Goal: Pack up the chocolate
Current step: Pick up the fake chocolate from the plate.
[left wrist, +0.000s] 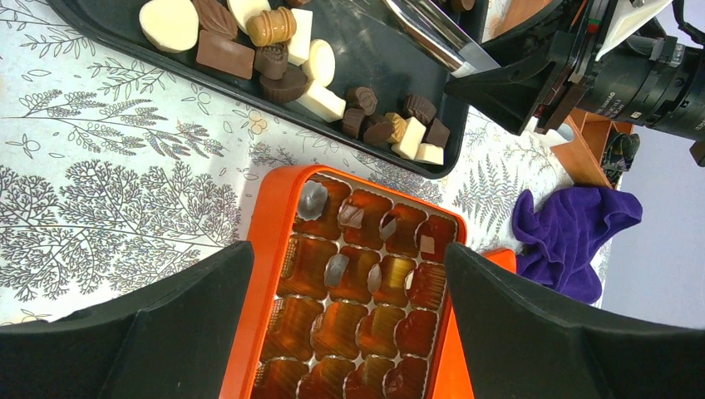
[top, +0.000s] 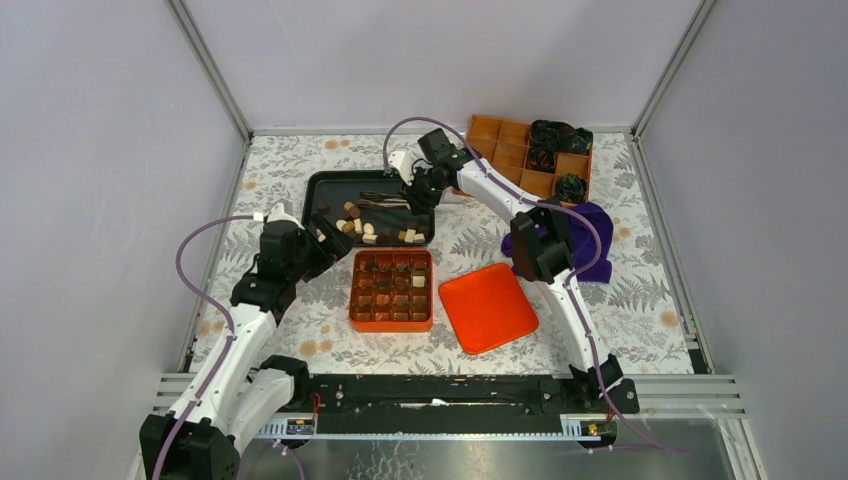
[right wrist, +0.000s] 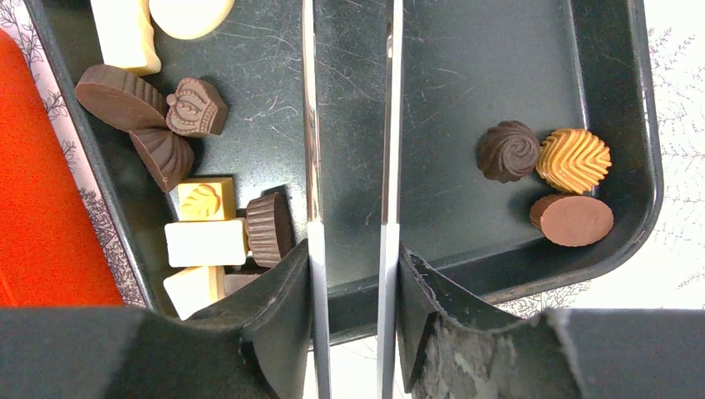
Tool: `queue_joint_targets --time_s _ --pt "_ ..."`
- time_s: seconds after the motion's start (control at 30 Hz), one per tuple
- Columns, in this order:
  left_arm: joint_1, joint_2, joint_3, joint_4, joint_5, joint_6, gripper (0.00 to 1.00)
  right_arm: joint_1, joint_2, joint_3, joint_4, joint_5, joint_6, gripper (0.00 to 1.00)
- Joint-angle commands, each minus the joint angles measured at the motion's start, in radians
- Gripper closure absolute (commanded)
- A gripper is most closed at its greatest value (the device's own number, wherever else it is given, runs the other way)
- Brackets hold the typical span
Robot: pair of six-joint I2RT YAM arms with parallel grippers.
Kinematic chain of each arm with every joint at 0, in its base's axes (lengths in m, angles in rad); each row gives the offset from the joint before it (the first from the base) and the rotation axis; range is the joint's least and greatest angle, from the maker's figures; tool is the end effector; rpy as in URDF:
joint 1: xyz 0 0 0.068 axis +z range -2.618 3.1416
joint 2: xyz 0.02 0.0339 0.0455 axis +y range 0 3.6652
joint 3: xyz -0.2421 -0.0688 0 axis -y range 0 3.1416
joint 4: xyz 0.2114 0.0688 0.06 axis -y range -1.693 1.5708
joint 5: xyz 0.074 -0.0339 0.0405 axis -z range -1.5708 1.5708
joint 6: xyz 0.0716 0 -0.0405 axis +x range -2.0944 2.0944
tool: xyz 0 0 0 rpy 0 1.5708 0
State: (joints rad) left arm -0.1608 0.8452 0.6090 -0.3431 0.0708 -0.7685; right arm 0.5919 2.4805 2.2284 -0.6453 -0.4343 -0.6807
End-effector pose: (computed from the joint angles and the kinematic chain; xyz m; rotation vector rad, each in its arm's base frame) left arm 0.1972 -0.0371 0.2239 -0.6215 2.1238 -0.6062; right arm 0.4126 0.3137 0.1589 -1.5812 1.8271 0.4936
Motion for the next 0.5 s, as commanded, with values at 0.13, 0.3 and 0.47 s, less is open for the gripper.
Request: queue_joint_targets --time_s 0.13,0.3,0.47 --pt "0.008 0.001 -0.002 0.066 -0.014 -0.008 0.08 0.007 -0.034 0.037 0.034 -0.006 -0.020 0.68" --pt "0.009 -0.008 -0.022 0.094 0.003 -0.027 0.08 0.001 -0.082 0.003 0.038 -0.010 -0.008 0.73" --pt "0.008 -0.007 -0.049 0.118 0.039 -0.031 0.08 -0.011 -0.142 -0.054 0.050 -0.017 0.015 0.79"
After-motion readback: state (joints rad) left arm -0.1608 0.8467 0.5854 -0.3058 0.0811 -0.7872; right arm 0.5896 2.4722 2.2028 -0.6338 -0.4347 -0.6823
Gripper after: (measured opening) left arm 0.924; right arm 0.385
